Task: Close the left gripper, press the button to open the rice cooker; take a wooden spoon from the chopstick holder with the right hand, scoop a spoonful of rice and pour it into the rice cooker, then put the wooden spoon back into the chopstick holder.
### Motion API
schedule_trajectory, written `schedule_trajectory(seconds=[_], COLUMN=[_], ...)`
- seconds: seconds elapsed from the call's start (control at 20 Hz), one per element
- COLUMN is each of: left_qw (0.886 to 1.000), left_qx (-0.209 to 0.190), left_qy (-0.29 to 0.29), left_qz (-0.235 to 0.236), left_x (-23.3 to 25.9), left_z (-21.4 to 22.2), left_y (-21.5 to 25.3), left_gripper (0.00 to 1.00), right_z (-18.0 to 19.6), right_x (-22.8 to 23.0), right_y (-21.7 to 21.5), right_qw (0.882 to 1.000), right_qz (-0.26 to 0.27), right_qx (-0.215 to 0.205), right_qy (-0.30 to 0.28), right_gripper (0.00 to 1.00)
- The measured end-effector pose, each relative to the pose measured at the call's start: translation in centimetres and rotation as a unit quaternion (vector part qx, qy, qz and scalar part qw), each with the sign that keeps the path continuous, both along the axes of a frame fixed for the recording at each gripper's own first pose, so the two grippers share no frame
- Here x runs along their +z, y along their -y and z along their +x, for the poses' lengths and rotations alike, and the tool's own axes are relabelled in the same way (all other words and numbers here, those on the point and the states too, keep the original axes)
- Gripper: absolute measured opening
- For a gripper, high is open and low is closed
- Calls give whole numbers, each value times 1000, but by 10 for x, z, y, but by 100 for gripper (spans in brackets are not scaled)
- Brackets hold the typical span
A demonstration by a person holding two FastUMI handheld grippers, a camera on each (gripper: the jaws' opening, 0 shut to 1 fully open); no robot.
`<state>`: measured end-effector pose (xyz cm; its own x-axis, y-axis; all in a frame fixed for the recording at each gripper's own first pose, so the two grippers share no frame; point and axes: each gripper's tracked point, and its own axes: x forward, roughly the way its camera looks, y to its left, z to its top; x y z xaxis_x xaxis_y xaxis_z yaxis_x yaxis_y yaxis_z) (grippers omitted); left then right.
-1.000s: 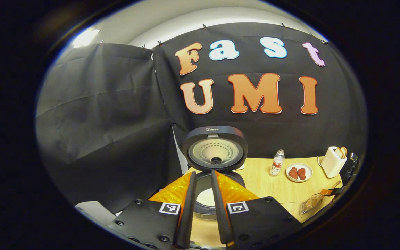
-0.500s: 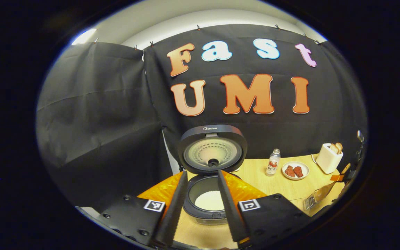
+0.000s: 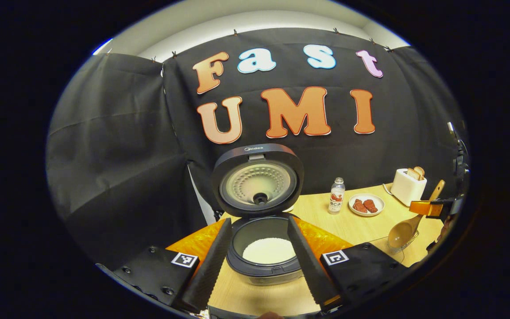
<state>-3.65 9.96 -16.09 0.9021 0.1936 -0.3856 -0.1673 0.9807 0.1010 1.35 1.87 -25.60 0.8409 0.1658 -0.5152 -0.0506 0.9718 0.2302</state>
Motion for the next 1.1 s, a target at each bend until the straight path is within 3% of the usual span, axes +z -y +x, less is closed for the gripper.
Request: schedule_trajectory(seconds=[0.05,0.1,0.15,0.2,0.35,0.45,0.5,0.6,0.65,0.9,1.1], left_qw=[1000,1000,1000,1000,1000,1000,1000,1000,1000,999,999], left_qx=[1,1,1,2,8,8,8,3,1,1,-10], left_qy=[-2,-5,-7,-9,-20,-23,-22,-21,-21,-30,-36], left_qz=[1,0,-1,-2,-12,-12,-11,-10,-8,-16,-13], left_x=[-3,-6,-9,-10,-18,-23,-23,-21,-22,-30,-36], left_z=[-2,-6,-9,-11,-19,-20,-21,-21,-21,-21,-19], left_y=[-3,-6,-8,-11,-17,-19,-22,-23,-25,-33,-33], left_gripper=[87,87,87,80,80,95,80,80,87,87,87], right_z=[-3,-4,-3,-5,-10,-13,-15,-18,-20,-33,-40], right_x=[-5,-11,-15,-22,-47,-59,-63,-71,-75,-109,-121], right_y=[-7,-13,-18,-19,-22,-22,-22,-24,-27,-36,-44], right_qw=[1000,999,998,995,982,976,972,967,964,951,950], right_qz=[-16,-34,-57,-88,-174,-203,-218,-239,-249,-293,-299], right_qx=[10,20,29,38,65,73,76,81,82,93,85], right_qy=[4,12,27,33,32,29,29,31,30,18,17], right_gripper=[14,10,14,14,14,14,14,14,15,14,14])
